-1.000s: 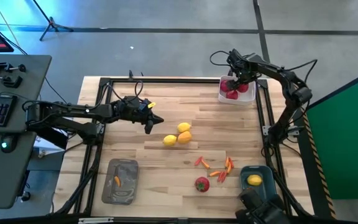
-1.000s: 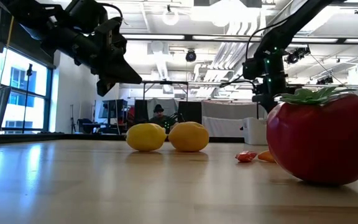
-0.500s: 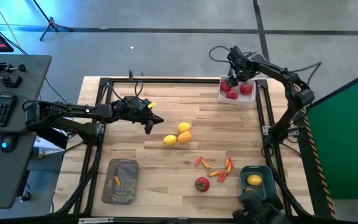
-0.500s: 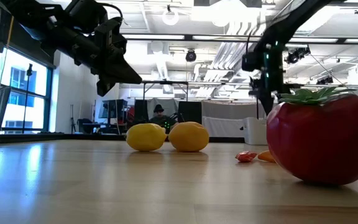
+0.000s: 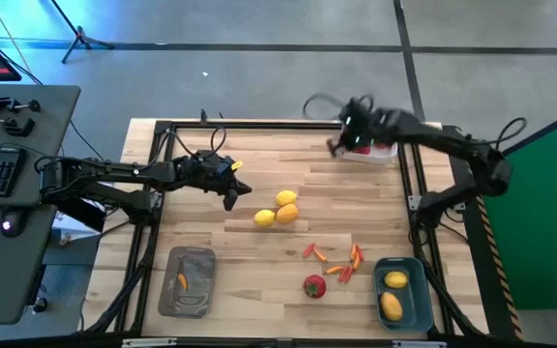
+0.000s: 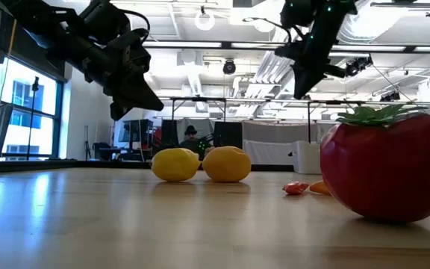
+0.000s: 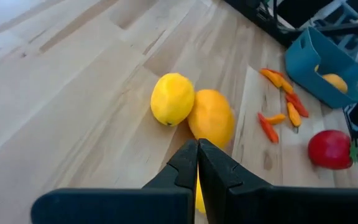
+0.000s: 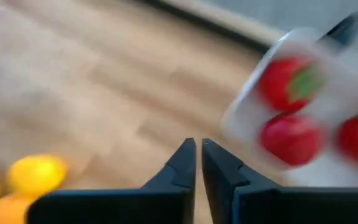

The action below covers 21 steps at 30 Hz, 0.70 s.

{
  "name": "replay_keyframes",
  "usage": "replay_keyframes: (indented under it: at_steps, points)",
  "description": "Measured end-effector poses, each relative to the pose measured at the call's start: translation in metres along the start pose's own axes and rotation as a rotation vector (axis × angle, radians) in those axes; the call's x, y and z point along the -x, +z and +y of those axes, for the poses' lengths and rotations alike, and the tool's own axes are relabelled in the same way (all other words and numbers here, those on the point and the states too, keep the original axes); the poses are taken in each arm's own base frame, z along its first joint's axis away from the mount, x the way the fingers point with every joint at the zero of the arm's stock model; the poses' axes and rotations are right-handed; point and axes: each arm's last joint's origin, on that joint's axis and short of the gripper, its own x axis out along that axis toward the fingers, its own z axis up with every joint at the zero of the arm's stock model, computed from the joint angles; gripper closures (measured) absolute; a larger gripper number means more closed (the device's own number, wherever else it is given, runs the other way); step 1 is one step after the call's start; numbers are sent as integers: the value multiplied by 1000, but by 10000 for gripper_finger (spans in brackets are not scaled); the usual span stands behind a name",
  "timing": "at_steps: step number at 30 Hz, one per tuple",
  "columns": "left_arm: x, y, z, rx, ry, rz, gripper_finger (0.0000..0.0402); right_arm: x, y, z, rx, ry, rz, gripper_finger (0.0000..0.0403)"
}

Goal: Sort produce into baskets
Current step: Put the orange chili pepper into the black bin

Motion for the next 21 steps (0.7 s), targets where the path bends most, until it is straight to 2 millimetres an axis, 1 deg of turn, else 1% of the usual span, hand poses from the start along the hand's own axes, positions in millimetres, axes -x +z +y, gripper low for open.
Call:
replay_keyframes:
  at_steps: [3, 7, 9, 11, 14, 17, 21]
  points:
    - [0, -1, -1, 2, -38, 19, 401, -2, -31, 32, -13, 85, 21, 397]
    - [0, -4, -5, 55, -148, 84, 402, 10, -69, 71, 25, 210, 92, 402]
    - [0, -5, -7, 34, -184, 106, 402, 17, -87, 83, 48, 262, 154, 401]
    - [0, -6, -7, -24, -197, 114, 402, 25, -104, 94, 56, 294, 191, 401]
    - [0, -8, -5, -100, -134, 112, 401, 34, -129, 100, 65, 285, 288, 395]
    - [-1, -9, -4, -173, -66, 99, 402, 37, -153, 103, 126, 228, 387, 361]
    - [-1, -12, -4, -168, -51, 116, 401, 30, -171, 111, 225, 201, 453, 282]
